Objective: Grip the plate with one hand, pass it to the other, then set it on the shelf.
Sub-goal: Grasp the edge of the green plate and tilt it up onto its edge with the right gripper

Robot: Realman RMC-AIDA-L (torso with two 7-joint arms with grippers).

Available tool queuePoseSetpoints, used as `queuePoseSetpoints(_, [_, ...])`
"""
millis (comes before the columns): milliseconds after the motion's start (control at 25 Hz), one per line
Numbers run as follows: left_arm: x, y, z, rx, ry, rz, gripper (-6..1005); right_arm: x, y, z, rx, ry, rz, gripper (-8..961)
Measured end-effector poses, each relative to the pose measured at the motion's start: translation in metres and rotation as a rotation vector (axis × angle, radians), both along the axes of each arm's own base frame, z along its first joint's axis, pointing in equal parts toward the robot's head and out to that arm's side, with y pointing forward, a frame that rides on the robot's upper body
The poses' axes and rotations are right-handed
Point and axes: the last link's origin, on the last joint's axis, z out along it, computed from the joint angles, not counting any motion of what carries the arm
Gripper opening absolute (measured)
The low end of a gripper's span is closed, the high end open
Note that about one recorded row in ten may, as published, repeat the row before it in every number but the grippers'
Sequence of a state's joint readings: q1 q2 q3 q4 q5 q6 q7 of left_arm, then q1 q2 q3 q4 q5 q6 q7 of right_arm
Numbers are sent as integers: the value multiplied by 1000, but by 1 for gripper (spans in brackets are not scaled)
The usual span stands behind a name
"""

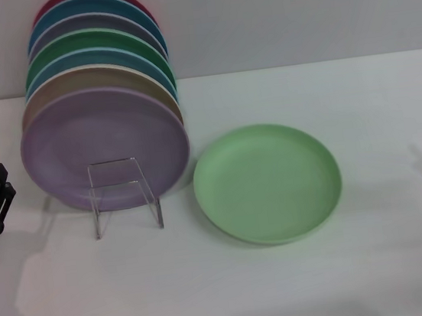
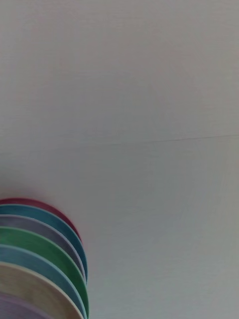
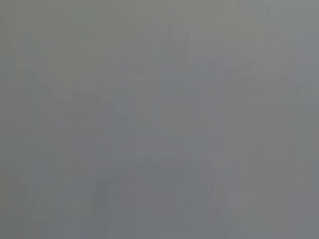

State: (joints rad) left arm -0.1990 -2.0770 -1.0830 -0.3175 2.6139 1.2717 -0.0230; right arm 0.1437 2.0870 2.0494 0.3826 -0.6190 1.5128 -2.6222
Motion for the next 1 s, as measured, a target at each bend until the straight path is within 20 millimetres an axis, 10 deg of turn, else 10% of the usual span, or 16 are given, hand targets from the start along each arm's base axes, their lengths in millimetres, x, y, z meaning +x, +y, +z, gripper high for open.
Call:
queuePoseSetpoints(440, [6, 6, -2, -6, -3, -18, 842, -27, 45, 20, -78, 132, 75, 812])
queuePoseSetpoints(560, [8, 9, -2, -10, -10, -23, 841, -60, 95, 28, -309, 128, -14, 811])
queuePoseSetpoints(760, [8, 13, -2, -15, -20, -21, 841, -118, 125, 13, -547, -66, -112, 810])
queuePoseSetpoints(1000, [9, 17, 0, -9, -25, -20, 840, -141, 136, 5, -715, -179, -333, 810])
